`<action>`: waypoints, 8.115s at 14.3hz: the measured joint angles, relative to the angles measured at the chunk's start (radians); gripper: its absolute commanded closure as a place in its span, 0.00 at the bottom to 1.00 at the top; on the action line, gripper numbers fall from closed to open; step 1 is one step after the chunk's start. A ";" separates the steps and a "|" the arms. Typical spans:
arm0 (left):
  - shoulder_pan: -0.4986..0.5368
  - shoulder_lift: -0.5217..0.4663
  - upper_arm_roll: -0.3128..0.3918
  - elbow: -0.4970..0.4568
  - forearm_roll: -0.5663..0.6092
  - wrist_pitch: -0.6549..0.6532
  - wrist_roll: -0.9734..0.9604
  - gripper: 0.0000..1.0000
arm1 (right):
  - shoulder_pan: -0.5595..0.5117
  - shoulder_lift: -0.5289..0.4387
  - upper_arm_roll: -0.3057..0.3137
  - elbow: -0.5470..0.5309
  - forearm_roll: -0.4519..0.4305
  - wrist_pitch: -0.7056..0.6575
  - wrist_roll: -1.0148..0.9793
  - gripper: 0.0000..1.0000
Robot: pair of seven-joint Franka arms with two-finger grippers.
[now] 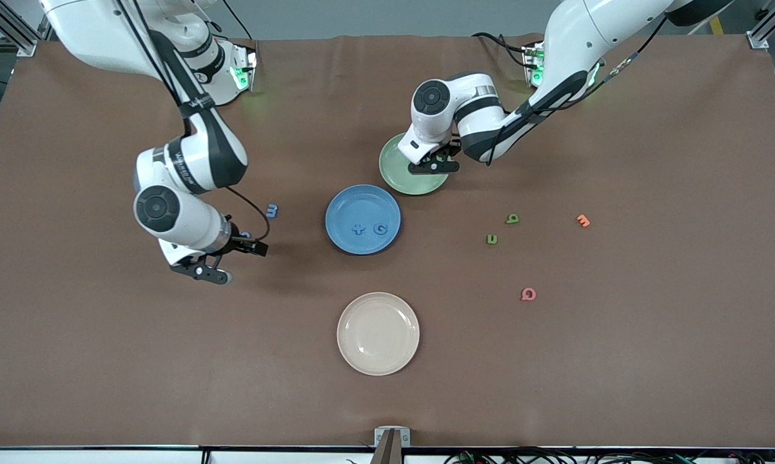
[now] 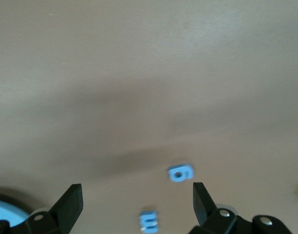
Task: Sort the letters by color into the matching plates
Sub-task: 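Grasp a blue letter with the right gripper while the left gripper reaches green b, then place the blue letter on the blue plate while the left gripper places b, then grasp the blue E with the right gripper while the left gripper reaches n, then grasp the green n with the left gripper while the right gripper carries E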
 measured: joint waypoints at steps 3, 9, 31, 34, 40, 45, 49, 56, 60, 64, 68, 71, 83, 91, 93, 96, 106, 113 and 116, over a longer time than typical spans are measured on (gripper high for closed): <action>0.000 0.000 0.000 0.001 0.000 0.003 0.000 0.04 | -0.045 -0.011 0.000 -0.078 0.000 0.095 -0.081 0.00; 0.083 -0.011 -0.020 0.019 0.000 0.004 0.037 0.01 | -0.083 -0.011 0.000 -0.229 -0.002 0.348 -0.159 0.00; 0.571 0.004 -0.046 -0.027 0.309 0.069 0.163 0.02 | -0.039 0.048 0.012 -0.356 -0.021 0.482 -0.166 0.04; 0.566 0.028 -0.032 -0.039 0.356 0.071 0.162 0.06 | -0.040 0.049 0.011 -0.355 -0.022 0.482 -0.166 0.28; 0.562 0.075 -0.024 -0.055 0.383 0.073 0.155 0.26 | -0.042 0.039 0.013 -0.353 -0.022 0.480 -0.166 0.59; 0.560 0.078 -0.009 -0.055 0.384 0.074 0.155 0.38 | -0.042 0.027 0.013 -0.355 -0.022 0.471 -0.165 0.90; 0.559 0.084 -0.004 -0.056 0.384 0.076 0.155 0.61 | -0.042 0.027 0.013 -0.355 -0.022 0.471 -0.164 0.97; 0.558 0.086 -0.006 -0.055 0.384 0.085 0.152 0.76 | -0.028 0.026 0.022 -0.251 -0.022 0.247 -0.056 1.00; 0.559 0.086 -0.008 -0.052 0.384 0.084 0.151 0.76 | 0.106 0.025 0.033 -0.116 -0.021 0.117 0.185 1.00; 0.558 0.086 -0.078 -0.051 0.379 0.082 0.120 0.76 | 0.265 0.037 0.037 -0.026 -0.020 0.104 0.442 1.00; 0.500 0.086 -0.173 -0.040 0.301 0.037 0.052 0.76 | 0.392 0.126 0.036 0.054 -0.020 0.121 0.652 1.00; 0.361 0.086 -0.183 -0.014 0.242 0.009 -0.048 0.76 | 0.428 0.180 0.035 0.082 -0.020 0.143 0.715 0.98; -0.125 0.087 -0.020 0.078 0.229 -0.008 -0.345 0.76 | 0.443 0.190 0.022 0.092 -0.023 0.097 0.705 0.00; -0.227 0.132 0.043 0.173 0.199 -0.008 -0.372 0.75 | 0.281 0.036 0.006 -0.057 -0.024 0.035 0.384 0.00; -0.229 0.138 0.043 0.193 0.182 -0.008 -0.372 0.66 | 0.265 0.008 0.006 -0.119 -0.024 0.072 0.310 0.00; -0.233 0.140 0.043 0.202 0.169 -0.008 -0.372 0.00 | 0.201 -0.028 0.005 -0.244 -0.025 0.209 0.158 0.00; -0.060 0.104 0.038 0.226 0.169 -0.040 -0.279 0.01 | 0.121 -0.036 0.008 -0.382 -0.025 0.323 -0.057 0.10; 0.158 0.078 0.028 0.226 0.169 -0.042 -0.085 0.01 | 0.121 -0.036 0.008 -0.393 -0.025 0.328 -0.088 0.29; 0.220 0.077 0.022 0.219 0.169 -0.041 -0.028 0.01 | 0.121 -0.036 0.008 -0.395 -0.025 0.345 -0.089 0.29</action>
